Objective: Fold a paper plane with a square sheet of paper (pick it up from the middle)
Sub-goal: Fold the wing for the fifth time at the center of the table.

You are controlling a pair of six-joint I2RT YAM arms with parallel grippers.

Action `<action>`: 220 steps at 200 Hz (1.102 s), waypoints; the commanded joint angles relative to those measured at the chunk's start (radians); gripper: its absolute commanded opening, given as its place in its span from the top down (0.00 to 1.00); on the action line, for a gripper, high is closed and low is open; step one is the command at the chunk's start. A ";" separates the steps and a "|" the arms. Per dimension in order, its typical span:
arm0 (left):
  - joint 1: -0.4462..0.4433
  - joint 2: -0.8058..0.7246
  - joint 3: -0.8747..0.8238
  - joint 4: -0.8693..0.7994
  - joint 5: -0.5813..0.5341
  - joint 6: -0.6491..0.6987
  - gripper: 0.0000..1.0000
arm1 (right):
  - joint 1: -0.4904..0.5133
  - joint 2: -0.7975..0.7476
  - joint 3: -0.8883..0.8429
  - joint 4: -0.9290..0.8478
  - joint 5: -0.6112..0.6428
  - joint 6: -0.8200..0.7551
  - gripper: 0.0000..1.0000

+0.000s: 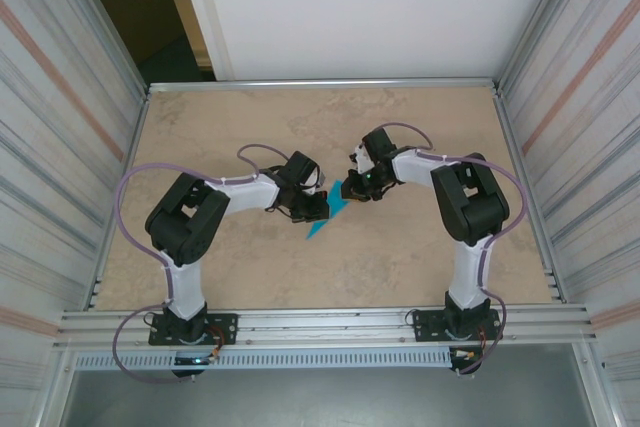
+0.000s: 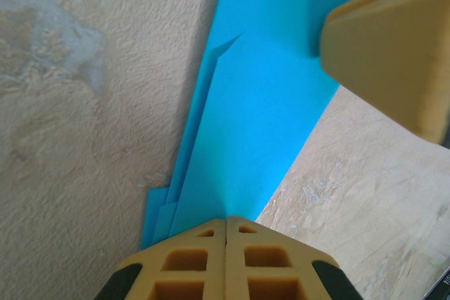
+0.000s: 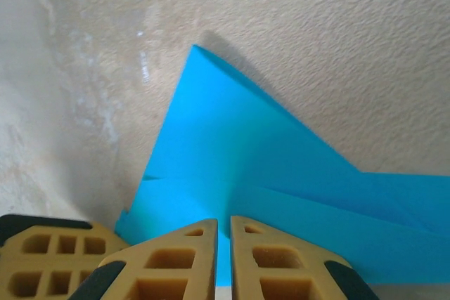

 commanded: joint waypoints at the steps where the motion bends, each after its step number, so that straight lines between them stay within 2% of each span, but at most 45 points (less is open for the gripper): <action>1: -0.004 0.019 -0.021 -0.081 -0.035 0.002 0.97 | -0.010 0.040 0.035 -0.033 0.006 -0.030 0.86; 47: -0.002 0.011 -0.013 -0.092 -0.027 0.018 0.97 | -0.012 0.092 0.047 -0.073 0.042 -0.043 0.88; 98: 0.005 -0.039 0.051 0.015 0.076 0.051 0.94 | -0.011 0.105 0.043 -0.080 0.035 -0.050 0.89; 145: 0.006 0.076 0.144 -0.064 0.012 0.031 0.95 | -0.011 0.100 0.048 -0.064 -0.003 -0.046 0.89; 179: 0.007 0.096 0.131 -0.125 -0.036 0.030 0.95 | -0.022 0.106 0.054 -0.054 -0.029 -0.048 0.89; 220: 0.007 0.095 0.055 -0.136 -0.049 0.005 0.97 | -0.095 0.126 0.096 -0.045 -0.045 -0.034 0.88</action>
